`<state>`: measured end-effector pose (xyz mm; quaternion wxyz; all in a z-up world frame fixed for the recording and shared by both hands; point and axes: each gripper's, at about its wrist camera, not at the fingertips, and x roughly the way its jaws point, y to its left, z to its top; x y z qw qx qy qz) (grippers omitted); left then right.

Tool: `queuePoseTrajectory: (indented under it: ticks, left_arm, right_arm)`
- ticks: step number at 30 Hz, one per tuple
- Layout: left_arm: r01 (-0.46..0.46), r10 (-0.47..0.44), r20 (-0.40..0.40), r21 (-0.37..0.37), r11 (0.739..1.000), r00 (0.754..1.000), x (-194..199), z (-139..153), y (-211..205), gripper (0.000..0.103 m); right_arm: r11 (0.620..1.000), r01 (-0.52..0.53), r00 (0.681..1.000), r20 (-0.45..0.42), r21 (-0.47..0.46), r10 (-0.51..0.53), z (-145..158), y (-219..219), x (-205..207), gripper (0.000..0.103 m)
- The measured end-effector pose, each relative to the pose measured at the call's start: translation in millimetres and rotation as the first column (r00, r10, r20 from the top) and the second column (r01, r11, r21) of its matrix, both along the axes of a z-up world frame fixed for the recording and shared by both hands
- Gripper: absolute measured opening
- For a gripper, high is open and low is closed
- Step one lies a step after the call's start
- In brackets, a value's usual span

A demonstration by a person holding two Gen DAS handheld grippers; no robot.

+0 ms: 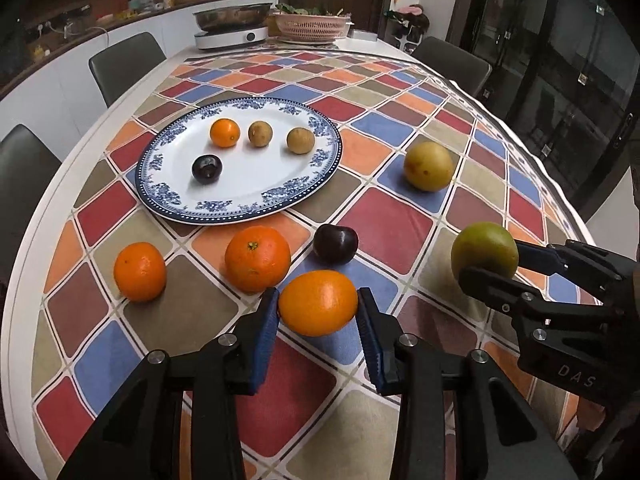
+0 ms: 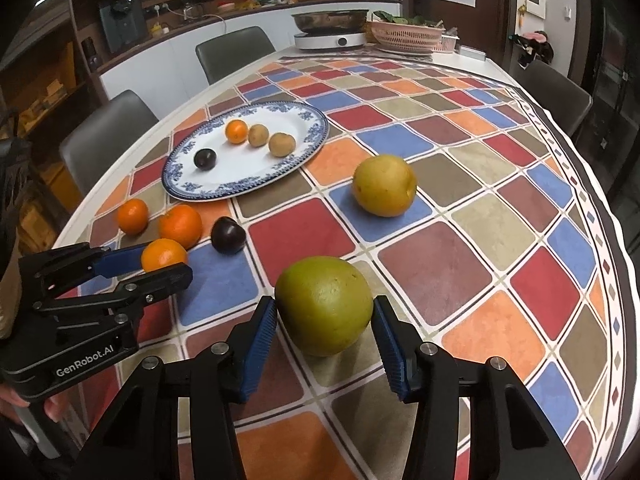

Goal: Organize fruits
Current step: 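Lift the orange with the left gripper while the right gripper lifts the green pear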

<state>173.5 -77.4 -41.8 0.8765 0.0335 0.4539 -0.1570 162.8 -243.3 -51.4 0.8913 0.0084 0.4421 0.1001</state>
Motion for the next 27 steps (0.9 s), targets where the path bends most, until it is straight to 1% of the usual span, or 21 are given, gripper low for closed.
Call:
queuePoseTrajectory:
  ticks: [4, 10, 15, 20, 23, 24, 26, 27]
  left_arm:
    - [-0.007, 0.008, 0.021, -0.007, 1.0, 1.0, -5.4, 7.5, 4.8, 0.038]
    - [-0.026, 0.025, 0.046, 0.021, 0.999, 0.999, -12.0, 20.0, 12.9, 0.038]
    - [-0.036, 0.035, 0.077, 0.014, 0.999, 0.996, -19.6, 31.8, 22.2, 0.038]
    - [-0.05, 0.048, 0.103, 0.013, 0.999, 0.994, -23.9, 41.5, 29.9, 0.038]
    - [-0.058, 0.057, 0.102, 0.004, 0.998, 0.993, -23.1, 41.6, 34.3, 0.038]
    - [-0.058, 0.058, 0.101, -0.001, 0.998, 0.993, -23.1, 41.1, 35.7, 0.038]
    - [-0.058, 0.058, 0.102, 0.001, 0.998, 0.993, -23.2, 40.7, 36.7, 0.038]
    - [-0.057, 0.057, 0.102, -0.001, 0.998, 0.993, -23.3, 40.6, 37.5, 0.038]
  right_arm:
    - [1.0, -0.009, 1.0, 0.014, 0.004, 0.009, 7.1, 4.2, -4.2, 0.05]
    - [1.0, -0.025, 0.999, 0.047, 0.006, 0.024, 21.2, 12.7, -10.2, 0.05]
    - [0.999, -0.04, 0.997, 0.073, 0.012, 0.039, 33.1, 20.7, -13.6, 0.05]
    - [0.998, -0.057, 0.994, 0.095, 0.013, 0.056, 42.5, 28.9, -16.5, 0.045]
    - [0.998, -0.067, 0.993, 0.1, 0.004, 0.066, 44.1, 34.2, -15.9, 0.041]
    - [0.998, -0.069, 0.993, 0.091, 0.003, 0.068, 42.6, 35.3, -14.9, 0.039]
    - [0.998, -0.064, 0.994, 0.084, 0.01, 0.063, 40.8, 35.8, -15.0, 0.031]
    - [0.998, -0.068, 0.994, 0.085, 0.01, 0.067, 40.9, 36.7, -15.1, 0.01]
